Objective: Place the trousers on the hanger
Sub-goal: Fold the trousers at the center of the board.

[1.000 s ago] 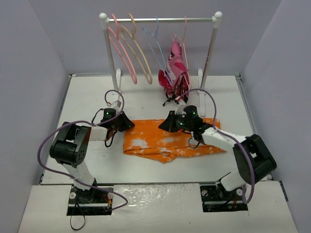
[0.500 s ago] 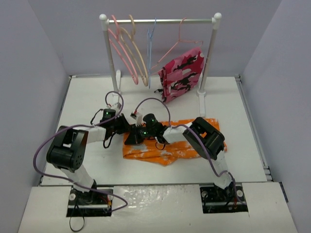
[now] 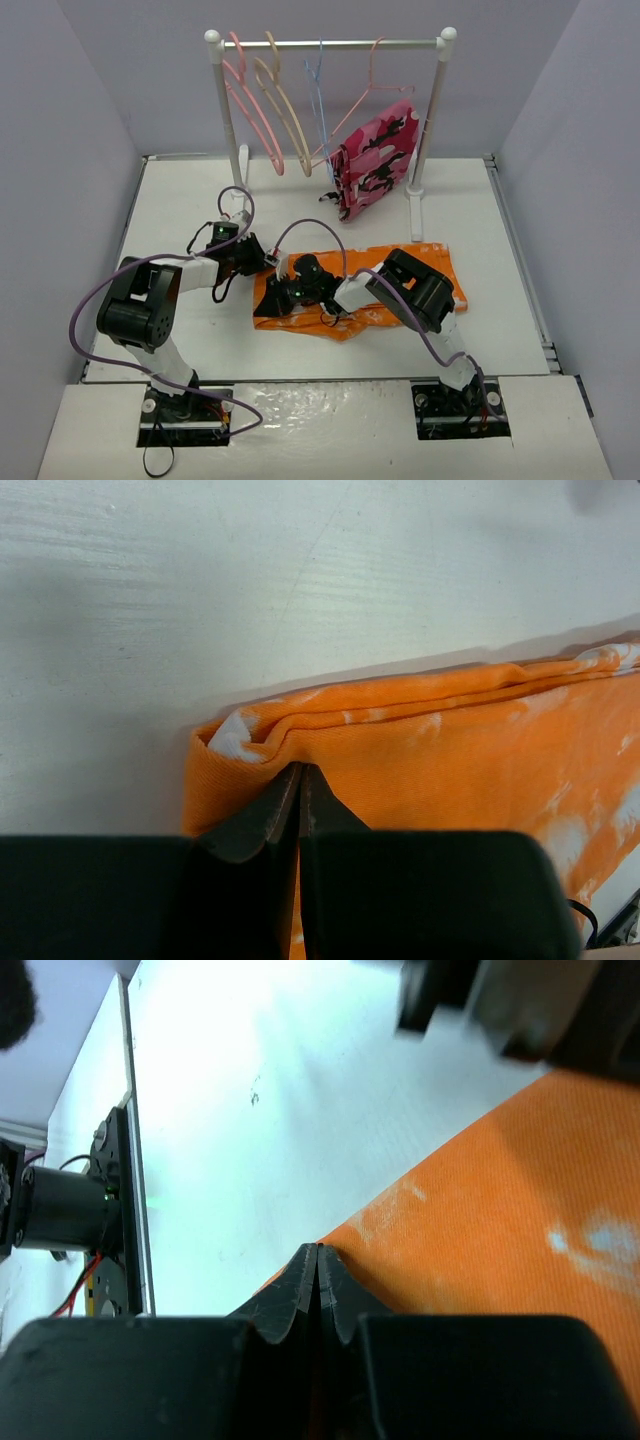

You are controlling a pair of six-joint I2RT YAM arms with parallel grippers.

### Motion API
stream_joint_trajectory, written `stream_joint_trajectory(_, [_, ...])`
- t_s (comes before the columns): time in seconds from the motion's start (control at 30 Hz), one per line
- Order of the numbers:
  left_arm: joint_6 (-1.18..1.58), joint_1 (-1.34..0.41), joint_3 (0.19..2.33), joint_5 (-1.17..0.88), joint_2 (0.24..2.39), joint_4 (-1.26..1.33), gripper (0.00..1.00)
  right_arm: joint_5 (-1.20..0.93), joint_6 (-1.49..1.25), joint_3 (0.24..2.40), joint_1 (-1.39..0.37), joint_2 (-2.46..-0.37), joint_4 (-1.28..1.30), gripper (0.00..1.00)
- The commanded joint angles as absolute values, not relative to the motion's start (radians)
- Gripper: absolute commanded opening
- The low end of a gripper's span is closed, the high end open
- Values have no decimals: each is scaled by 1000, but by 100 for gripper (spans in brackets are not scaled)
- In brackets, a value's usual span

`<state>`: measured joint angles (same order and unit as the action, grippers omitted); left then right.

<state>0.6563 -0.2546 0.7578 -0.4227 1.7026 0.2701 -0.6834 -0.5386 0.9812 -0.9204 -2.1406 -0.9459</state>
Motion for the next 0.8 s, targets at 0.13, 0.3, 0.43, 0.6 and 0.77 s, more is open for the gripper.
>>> stream_joint_trajectory(0.13, [634, -247, 778, -316, 1803, 192, 0, -757, -420, 854, -1010, -2121, -659, 0])
stream_joint_trajectory(0.3, [632, -247, 787, -311, 1813, 193, 0, -692, -351, 851, -1037, -2115, -551, 0])
stream_joint_trajectory(0.43, [626, -247, 798, -311, 1816, 189, 0, -673, -303, 851, -1060, -2083, -498, 0])
stream_joint_trajectory(0.6, [619, -246, 811, -308, 1806, 180, 0, -620, -212, 897, -1077, -2014, -371, 0])
stream_joint_trajectory(0.77, [600, -250, 832, -283, 1715, 139, 0, -506, -181, 956, -1075, -1871, -261, 0])
